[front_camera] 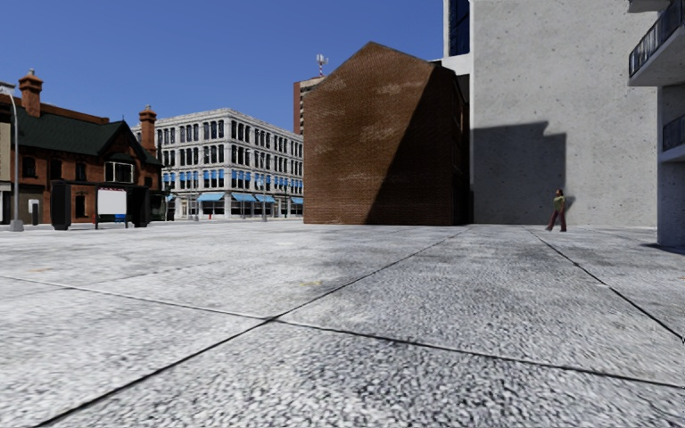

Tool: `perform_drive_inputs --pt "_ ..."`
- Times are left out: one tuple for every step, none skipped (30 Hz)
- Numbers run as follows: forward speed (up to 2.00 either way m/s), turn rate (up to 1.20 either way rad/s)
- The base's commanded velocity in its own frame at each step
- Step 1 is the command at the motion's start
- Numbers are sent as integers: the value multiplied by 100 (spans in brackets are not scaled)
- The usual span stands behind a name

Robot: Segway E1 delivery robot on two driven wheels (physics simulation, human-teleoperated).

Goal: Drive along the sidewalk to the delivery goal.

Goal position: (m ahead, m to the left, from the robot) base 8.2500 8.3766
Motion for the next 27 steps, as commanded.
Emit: perform_drive_inputs --pt "159 0" --pt "159 0" --pt "159 0" --pt "159 0" --pt "159 0" --pt "159 0" --pt "159 0" --pt "159 0" --pt "159 0" --pt "159 0" --pt "159 0" --pt "159 0" --pt "159 0" --pt "159 0" --pt "159 0" --pt "159 0" --pt "159 0" --pt "159 0" --pt "159 0" --pt "159 0" --pt "159 0" --pt "159 0" --pt "159 0" --pt "159 0" --pt "159 0" --pt "159 0" --pt "159 0"
